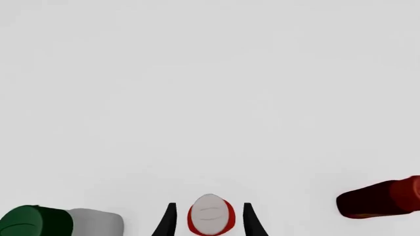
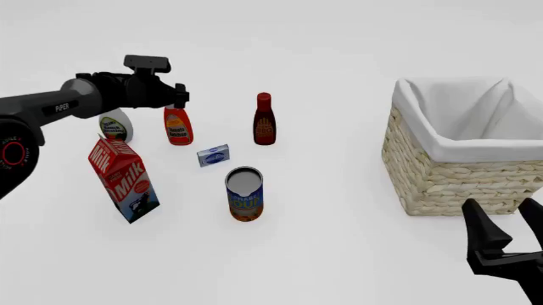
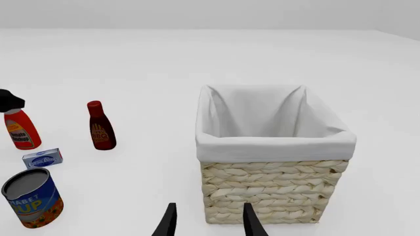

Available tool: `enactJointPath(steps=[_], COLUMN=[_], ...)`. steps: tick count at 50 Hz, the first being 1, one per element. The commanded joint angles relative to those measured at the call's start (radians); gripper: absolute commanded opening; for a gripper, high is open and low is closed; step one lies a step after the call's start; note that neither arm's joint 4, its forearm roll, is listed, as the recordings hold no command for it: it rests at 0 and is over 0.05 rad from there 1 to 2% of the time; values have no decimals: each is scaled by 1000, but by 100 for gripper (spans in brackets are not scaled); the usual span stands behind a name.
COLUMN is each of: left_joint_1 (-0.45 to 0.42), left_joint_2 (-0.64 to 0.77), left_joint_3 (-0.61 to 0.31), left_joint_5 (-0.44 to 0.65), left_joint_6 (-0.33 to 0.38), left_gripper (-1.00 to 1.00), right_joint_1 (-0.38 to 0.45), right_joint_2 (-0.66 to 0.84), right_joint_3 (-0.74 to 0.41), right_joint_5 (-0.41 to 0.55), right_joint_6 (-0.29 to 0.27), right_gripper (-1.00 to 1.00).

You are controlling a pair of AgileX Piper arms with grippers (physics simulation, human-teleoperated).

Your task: Pick the ketchup and place it in the basket.

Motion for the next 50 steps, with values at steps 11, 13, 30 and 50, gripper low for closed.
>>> enactJointPath(steps=[11, 13, 30, 50], left_joint_1=[4, 3, 8, -2], left_joint_2=[5, -6, -87, -242], left_joint_3=[13, 15, -24, 49], left_joint_5=[-15, -12, 36, 46], left_joint_6=[-7, -7, 15, 47], left_gripper=[-100, -100, -100, -100], right_joint_1=[2, 2, 2, 38], right_joint_2=[9, 7, -27, -323], right_joint_3=[0, 0, 0, -4], right_joint_5=[-6, -4, 21, 223], right_joint_6=[-1, -1, 0, -114], right_gripper=[100, 100, 100, 100])
